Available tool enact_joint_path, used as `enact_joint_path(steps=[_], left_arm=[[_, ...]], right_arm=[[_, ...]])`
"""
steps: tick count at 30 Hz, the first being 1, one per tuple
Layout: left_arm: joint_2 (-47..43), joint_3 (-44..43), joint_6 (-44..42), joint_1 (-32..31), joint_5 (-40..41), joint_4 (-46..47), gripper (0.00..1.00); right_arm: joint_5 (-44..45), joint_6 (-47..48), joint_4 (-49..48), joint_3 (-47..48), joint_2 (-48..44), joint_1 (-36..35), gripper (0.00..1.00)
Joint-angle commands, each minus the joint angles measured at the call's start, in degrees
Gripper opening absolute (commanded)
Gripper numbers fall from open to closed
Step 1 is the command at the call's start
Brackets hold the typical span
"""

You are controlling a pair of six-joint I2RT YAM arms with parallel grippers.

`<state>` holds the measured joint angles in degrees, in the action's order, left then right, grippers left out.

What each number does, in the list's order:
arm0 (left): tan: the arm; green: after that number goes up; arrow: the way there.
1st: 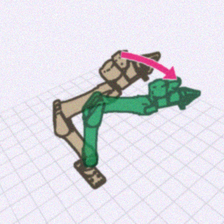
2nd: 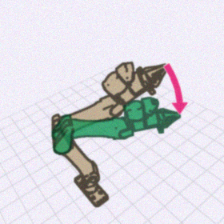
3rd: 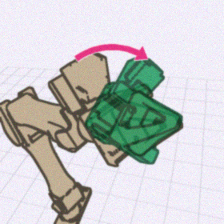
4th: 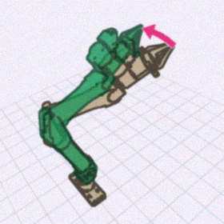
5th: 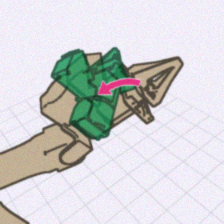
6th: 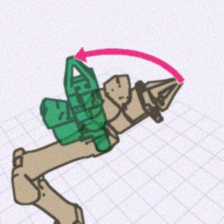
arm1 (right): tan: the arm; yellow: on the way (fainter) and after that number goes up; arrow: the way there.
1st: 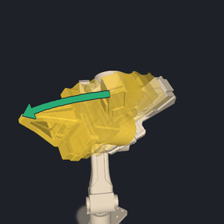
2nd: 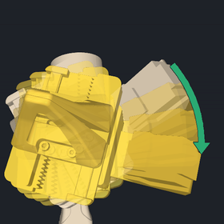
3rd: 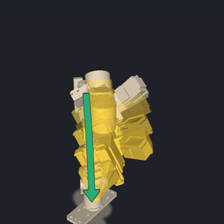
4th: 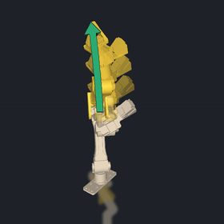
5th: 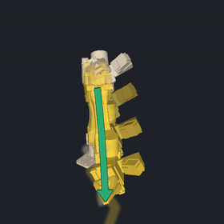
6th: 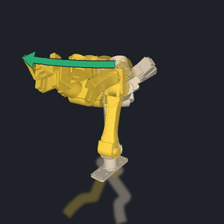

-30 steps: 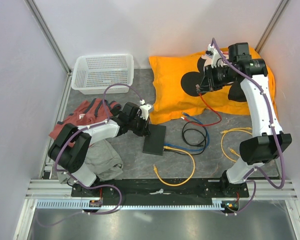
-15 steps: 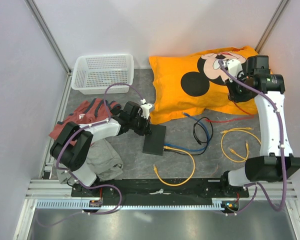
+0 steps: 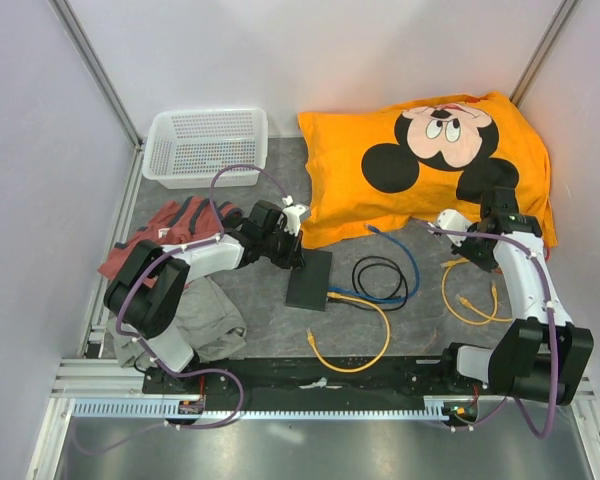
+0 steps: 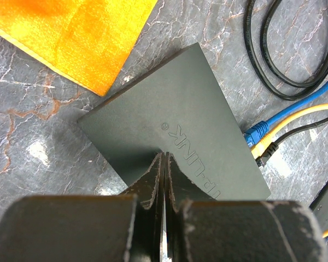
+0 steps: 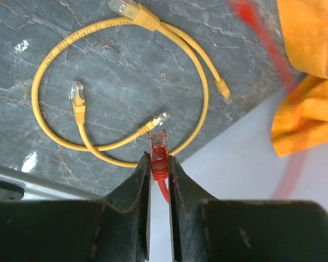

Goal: Pull the plug from the switch port

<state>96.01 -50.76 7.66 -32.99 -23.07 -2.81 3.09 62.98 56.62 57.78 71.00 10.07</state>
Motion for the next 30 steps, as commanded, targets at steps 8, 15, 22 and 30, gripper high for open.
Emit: enact_joint_path(steps=[8,15,22,30], left_arm=[[-0.1,1.5,-0.3,-0.2,1.9,-2.6,0.02],[0.2,1.4,-0.5,-0.2,1.9,-2.5,0.02],[0.5,0.9,-0.5,-0.2,2.2,-2.3,0.02],[0.5,1.8,-0.5,-0.2,1.8,-1.8,0.02]], right_arm=[[-20.8,-12.4,-4.2,0.8,4.8,-0.1,0.0],[-17.2,-17.3,-3.8,-4.1,2.3,-1.6,0.04],[-6.3,-10.6,0.9,-12.1,0.8,-1.1,0.09],[-20.7,-10.9,4.7,-0.2,-2.5,-1.6,0.83]])
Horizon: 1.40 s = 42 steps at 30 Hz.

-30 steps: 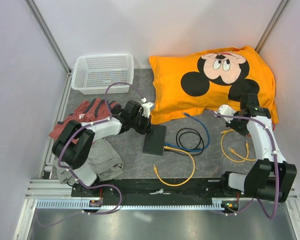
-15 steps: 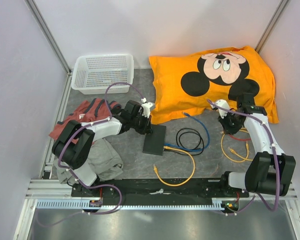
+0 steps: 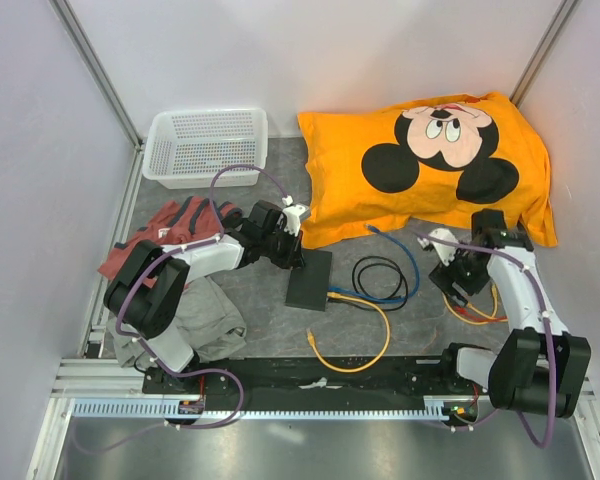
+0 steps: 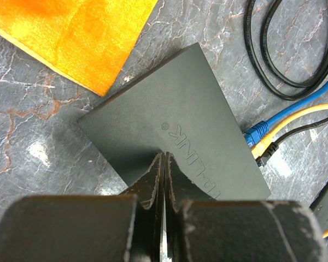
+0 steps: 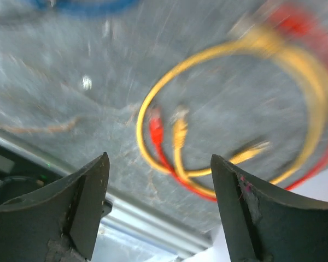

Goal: Pull the plug from the switch port

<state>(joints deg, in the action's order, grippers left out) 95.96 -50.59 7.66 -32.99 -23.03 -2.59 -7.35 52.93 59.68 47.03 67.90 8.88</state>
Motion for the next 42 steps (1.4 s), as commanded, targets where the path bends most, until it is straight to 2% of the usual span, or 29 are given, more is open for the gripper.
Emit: enact_joint_path(steps=[1,4,7,16,29,33,38,42], left_arm=[[0.5,1.5,-0.5,-0.2,1.8,-2.1,0.02],[0.4,1.1,-0.5,-0.2,1.8,-2.2,0.02],[0.0,1.4,-1.2,-0.2,2.3,-2.2,0.01],[-3.1,3.2,-4.9,-0.2,4.1,-2.8,0.02],[-4.4,4.3,-4.1,-0.2,4.2,-2.6,0.02],[-4.3,4.3,-4.1,-0.2,4.7,-2.5,0.02],[-4.1,4.3,-4.0,-0.2,4.6,-2.4,0.02],[-3.9,4.4,-3.8,-0.2,4.5,-2.2,0.02]], right_arm=[[-14.1,-2.1,2.0,15.9,2.0,-1.8,0.82],[-18.3,-8.8,3.6,25.4,9.1,-5.9,0.82],[-24.9,-14.2,4.6,30.8,16.0,-10.6,0.82],[-48.5,-26.7,3.1,35.0,35.1,-23.5,0.7],[-48.5,-28.8,-0.2,37.7,51.7,-31.3,0.63],[-47.8,-29.7,-1.8,35.8,53.7,-32.2,0.57],[-47.5,-35.4,-10.8,32.3,53.2,-32.2,0.54],[-46.3,-37.4,-13.7,30.9,53.0,-32.6,0.51]])
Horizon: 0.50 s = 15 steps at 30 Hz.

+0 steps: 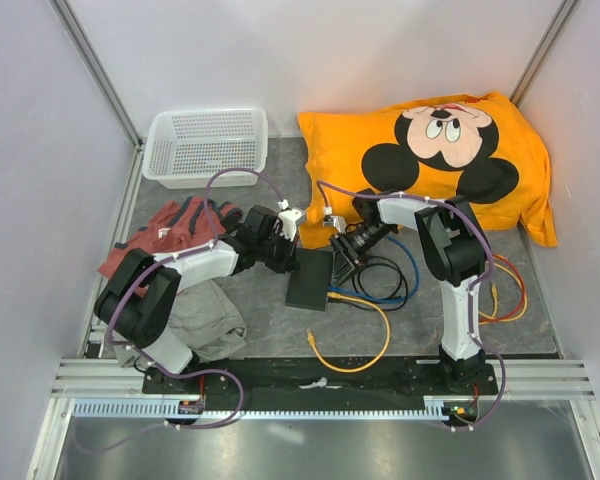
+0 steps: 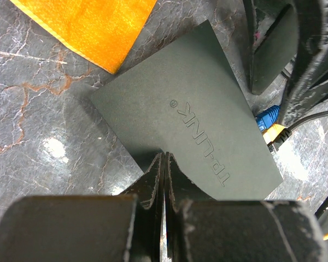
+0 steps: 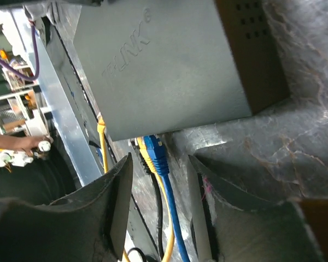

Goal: Pull the plug from the switch port

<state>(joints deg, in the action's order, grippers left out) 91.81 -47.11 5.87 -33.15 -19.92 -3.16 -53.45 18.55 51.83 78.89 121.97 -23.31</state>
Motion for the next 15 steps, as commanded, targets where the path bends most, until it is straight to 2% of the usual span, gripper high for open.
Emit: enact_joint_path(steps=[1,4,15], left_arm=[[0.3,0.8,-2.0,-0.1,1.4,-1.7,0.02],[0.4,0.8,-1.9,-0.1,1.4,-1.8,0.01],[0.3,0.9,-1.8,-0.1,1.4,-1.6,0.02]], right_arm=[[0.8,-4.4,-7.5,-1.5,-1.5,-0.5,0.51],[1.3,-6.7,-11.5,-3.8,-1.9,-1.0,0.49],[1.7,-6.7,-11.7,-4.0,0.2,-2.7,0.45]])
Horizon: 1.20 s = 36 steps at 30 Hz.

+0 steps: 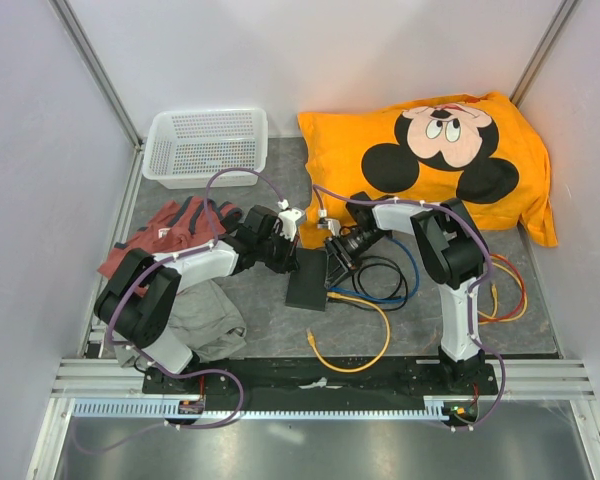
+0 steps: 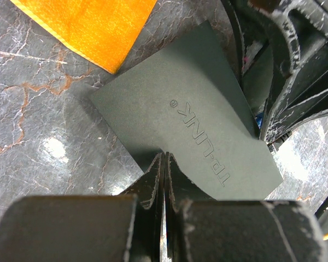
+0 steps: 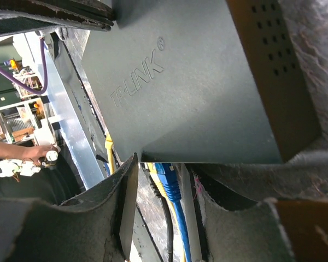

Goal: Pull the plug from the switch port

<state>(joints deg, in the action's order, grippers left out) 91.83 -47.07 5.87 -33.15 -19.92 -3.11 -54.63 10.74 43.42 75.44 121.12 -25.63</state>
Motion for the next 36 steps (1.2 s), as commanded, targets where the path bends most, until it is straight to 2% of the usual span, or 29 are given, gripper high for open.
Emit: enact_joint_path(steps=[1,13,25,30,36], left_arm=[[0.4,0.8,-1.8,-0.1,1.3,-1.6,0.02],[0.9,0.8,-1.6,-0.1,0.9,-1.6,0.02],[0.9,0.7,-1.7,-0.1,0.9,-1.6,0.02],[1.0,0.7,-1.7,-0.1,0.9,-1.6,0.02],[1.1,0.7,-1.8,-0.1,0.7,-1.5,0.01]], right_arm=[[2.9,1.2,-3.2,-0.6,1.0,-0.4,0.45],[2.8,6.4,-4.0,-5.0,0.3,-0.4,0.45],[3.3,5.4,-5.4,-4.4,1.9,2.2,0.43],[4.5,6.9,-5.5,-4.6,1.3,2.2,0.47],[5.3,5.6,-6.7,-4.5,1.4,2.3,0.42]])
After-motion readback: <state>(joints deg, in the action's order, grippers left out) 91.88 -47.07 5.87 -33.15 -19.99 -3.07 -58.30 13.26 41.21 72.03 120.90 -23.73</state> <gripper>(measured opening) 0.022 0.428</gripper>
